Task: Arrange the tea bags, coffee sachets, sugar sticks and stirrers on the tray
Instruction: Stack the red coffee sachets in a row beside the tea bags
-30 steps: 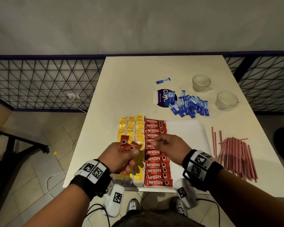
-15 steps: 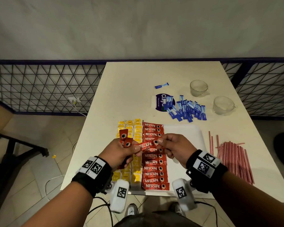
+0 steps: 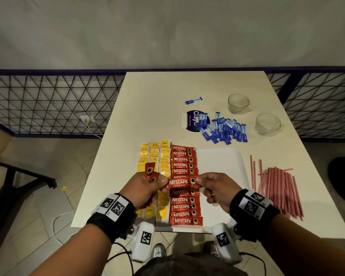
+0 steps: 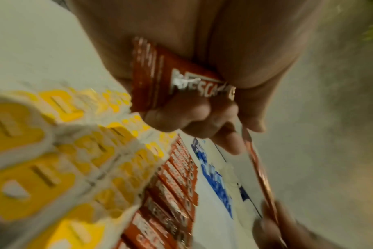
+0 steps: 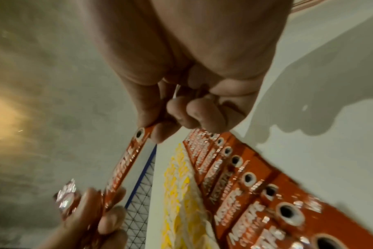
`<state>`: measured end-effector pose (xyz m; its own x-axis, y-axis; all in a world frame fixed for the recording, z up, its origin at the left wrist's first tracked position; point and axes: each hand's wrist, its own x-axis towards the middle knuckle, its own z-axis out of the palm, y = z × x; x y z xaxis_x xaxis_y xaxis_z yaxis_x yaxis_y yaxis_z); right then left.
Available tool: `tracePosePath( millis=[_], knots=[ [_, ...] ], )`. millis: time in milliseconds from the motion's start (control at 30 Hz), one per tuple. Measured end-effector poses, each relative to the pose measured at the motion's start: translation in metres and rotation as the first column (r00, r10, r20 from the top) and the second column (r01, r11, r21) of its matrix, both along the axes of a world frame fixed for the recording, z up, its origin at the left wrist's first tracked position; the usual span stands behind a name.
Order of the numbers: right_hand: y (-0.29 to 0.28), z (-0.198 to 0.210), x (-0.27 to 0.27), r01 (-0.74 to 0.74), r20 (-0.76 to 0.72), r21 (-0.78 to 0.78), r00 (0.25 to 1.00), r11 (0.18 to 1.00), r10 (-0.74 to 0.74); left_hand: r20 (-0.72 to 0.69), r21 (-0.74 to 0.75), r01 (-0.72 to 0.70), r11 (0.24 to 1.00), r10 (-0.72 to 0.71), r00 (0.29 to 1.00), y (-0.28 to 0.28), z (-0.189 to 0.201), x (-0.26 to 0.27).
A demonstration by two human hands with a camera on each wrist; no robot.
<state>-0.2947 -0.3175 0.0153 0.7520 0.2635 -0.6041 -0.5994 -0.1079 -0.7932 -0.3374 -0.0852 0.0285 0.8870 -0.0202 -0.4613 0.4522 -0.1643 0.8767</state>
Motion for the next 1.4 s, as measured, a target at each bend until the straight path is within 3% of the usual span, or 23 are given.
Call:
tracePosePath(
  millis=[100, 200, 333, 500, 733, 900, 1100, 1400],
  knots=[
    [-0.016, -0.018, -0.009, 0.01, -0.111, -0.09, 0.994, 0.996, -0.02, -0.028, 0.188, -0.115, 0.975, 0.123, 0.992, 0.028, -0.015, -0.007],
    [-0.024, -0.033, -0.019, 0.001, -0.187, -0.174, 0.982, 0.985, -0.034, -0.042, 0.392, -0.22, 0.893, 0.257, 0.966, 0.06, -0.043, -0.016],
    [-0.022, -0.044, -0.026, -0.07, -0.263, -0.26, 0.965, 0.963, 0.0, -0.16, 0.615, -0.145, 0.775, 0.303, 0.939, 0.081, -0.073, -0.031],
    [-0.014, -0.054, -0.029, -0.086, -0.322, -0.297, 0.947, 0.951, -0.015, -0.191, 0.604, -0.107, 0.79, 0.274, 0.943, 0.082, -0.09, -0.037],
    [-0.008, -0.058, -0.03, -0.11, -0.279, -0.332, 0.96, 0.937, 0.014, -0.191, 0.582, -0.101, 0.807, 0.256, 0.948, 0.084, -0.096, -0.037],
    [-0.004, -0.062, -0.03, -0.182, -0.146, -0.521, 0.982, 0.834, 0.123, -0.182, 0.584, -0.105, 0.805, 0.256, 0.949, 0.085, -0.099, -0.037],
    [-0.002, -0.065, -0.029, -0.187, -0.16, -0.563, 0.98, 0.805, 0.116, -0.183, 0.589, -0.107, 0.801, 0.261, 0.948, 0.086, -0.104, -0.038],
    [0.0, -0.06, -0.023, -0.25, -0.123, -0.636, 0.967, 0.73, 0.224, -0.168, 0.609, -0.094, 0.788, 0.243, 0.955, 0.087, -0.106, -0.039]
  ],
)
